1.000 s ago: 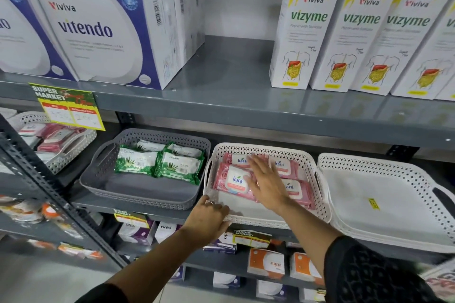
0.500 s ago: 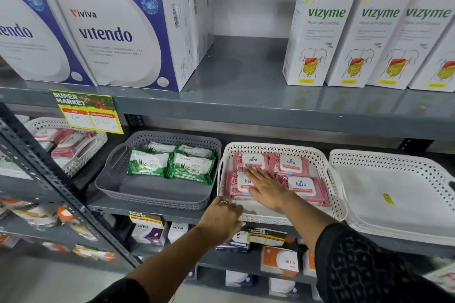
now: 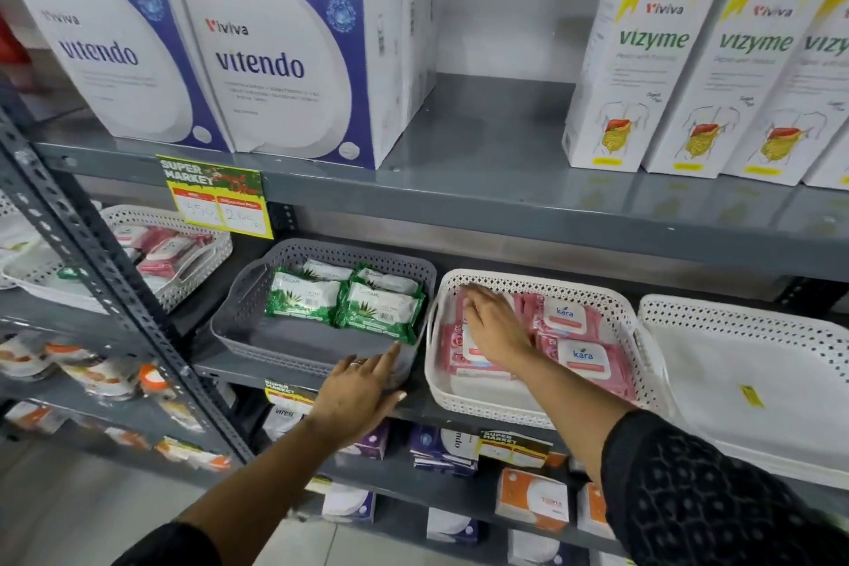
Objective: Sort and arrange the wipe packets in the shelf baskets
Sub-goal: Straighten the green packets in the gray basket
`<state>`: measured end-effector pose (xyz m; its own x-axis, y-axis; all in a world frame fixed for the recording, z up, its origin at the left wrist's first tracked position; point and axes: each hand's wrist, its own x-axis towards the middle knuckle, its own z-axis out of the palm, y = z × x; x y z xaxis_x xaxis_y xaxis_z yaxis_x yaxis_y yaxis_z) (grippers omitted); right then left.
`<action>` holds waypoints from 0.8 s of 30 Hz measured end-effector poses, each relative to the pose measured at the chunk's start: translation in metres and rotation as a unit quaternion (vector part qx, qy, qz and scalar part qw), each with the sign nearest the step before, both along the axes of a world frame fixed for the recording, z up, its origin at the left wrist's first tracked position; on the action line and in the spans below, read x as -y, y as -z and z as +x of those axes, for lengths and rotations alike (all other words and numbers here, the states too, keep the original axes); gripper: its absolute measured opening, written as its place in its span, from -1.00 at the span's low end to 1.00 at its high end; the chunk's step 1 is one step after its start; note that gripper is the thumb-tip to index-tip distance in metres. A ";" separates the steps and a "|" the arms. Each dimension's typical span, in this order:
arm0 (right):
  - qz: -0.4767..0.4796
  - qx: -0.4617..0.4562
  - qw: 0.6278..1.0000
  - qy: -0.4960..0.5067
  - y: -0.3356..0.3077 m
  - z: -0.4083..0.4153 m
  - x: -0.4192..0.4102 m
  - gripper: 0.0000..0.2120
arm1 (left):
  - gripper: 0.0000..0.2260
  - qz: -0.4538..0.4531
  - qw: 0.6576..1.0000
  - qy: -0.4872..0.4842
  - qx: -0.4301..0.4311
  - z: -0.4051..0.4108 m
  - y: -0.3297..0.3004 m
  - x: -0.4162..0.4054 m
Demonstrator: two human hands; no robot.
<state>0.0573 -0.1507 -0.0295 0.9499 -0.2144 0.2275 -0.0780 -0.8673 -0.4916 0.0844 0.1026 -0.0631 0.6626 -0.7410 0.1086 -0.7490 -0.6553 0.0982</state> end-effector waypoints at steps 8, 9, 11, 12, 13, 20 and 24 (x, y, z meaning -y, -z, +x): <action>-0.103 -0.095 0.988 -0.069 0.005 0.078 -0.101 -0.46 | -0.69 0.010 0.997 0.019 0.078 0.071 -0.004 -0.099; -0.094 -0.144 0.983 -0.057 0.012 0.088 -0.111 -0.42 | -0.69 0.016 0.997 0.023 0.073 0.080 -0.004 -0.109; -0.075 -0.206 0.975 -0.029 0.023 0.098 -0.125 -0.36 | -0.70 0.019 0.997 0.028 0.067 0.092 -0.006 -0.124; -0.074 -0.212 0.974 -0.015 0.028 0.101 -0.130 -0.35 | -0.72 0.022 0.998 0.030 0.060 0.097 -0.007 -0.130; -0.077 -0.208 0.975 -0.004 0.032 0.103 -0.136 -0.34 | -0.74 0.025 0.998 0.032 0.050 0.102 -0.007 -0.137; -0.075 -0.229 0.970 0.008 0.046 0.099 -0.152 -0.41 | -0.77 0.041 0.998 0.042 0.032 0.114 -0.005 -0.149; -0.077 -0.262 0.962 0.005 0.051 0.102 -0.150 -0.41 | -0.76 0.033 0.998 0.048 0.035 0.117 -0.001 -0.149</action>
<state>0.1591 -0.0002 -0.0808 0.9405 -0.2269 -0.2528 -0.2896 -0.9245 -0.2478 0.2016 0.2514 -0.0619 0.5813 -0.8075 0.1003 -0.8117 -0.5841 0.0019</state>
